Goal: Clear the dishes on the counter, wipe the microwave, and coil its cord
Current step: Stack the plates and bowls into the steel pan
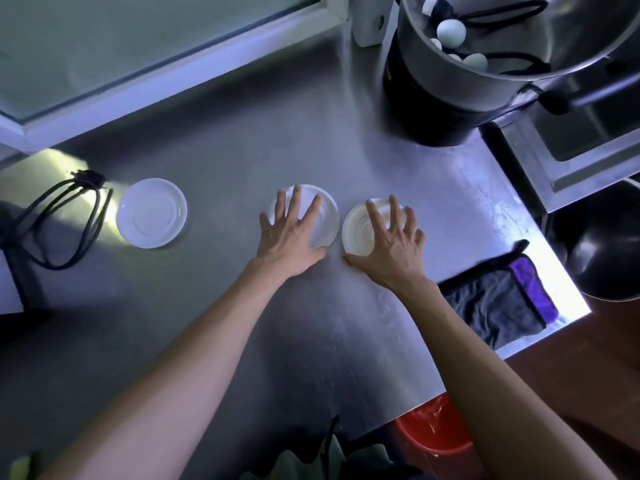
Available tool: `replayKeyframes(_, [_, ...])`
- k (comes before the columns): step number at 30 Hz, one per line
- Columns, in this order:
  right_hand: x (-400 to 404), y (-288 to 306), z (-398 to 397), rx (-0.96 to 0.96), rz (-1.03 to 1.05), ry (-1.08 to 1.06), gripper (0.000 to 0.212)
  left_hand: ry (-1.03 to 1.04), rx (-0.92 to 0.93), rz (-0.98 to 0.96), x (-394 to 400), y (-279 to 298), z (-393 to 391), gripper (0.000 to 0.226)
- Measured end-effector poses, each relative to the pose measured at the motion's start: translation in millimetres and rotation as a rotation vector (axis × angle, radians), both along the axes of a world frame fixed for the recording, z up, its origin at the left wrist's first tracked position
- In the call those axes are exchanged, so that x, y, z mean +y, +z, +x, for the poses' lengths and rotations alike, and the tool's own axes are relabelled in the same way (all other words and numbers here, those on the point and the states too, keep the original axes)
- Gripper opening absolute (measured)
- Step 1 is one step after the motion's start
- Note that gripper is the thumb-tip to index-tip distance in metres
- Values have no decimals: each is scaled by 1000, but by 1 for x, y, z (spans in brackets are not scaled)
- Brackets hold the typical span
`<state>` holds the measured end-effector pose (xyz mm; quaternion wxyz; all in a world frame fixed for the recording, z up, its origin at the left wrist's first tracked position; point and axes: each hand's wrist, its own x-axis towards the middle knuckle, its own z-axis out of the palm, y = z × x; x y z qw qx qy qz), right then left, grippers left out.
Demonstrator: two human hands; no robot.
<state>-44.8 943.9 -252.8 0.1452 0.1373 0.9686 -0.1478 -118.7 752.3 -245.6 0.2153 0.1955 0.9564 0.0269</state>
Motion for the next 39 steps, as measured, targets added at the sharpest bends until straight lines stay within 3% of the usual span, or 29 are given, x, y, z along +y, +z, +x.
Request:
replayKeyframes(7, [-5, -4, -13, 5, -5, 15, 109, 33, -86, -6, 6, -13, -16, 117])
replayKeyframes(14, [1, -2, -14, -28, 9, 14, 114, 43, 18, 29, 5, -8, -13, 110])
replayKeyframes(23, [-2, 20, -4, -16, 24, 75, 110, 134, 12, 23, -22, 16, 17, 109])
replayKeyframes(39, [-128, 59, 34, 85, 11, 372, 112, 398, 140, 42, -148, 69, 116, 110])
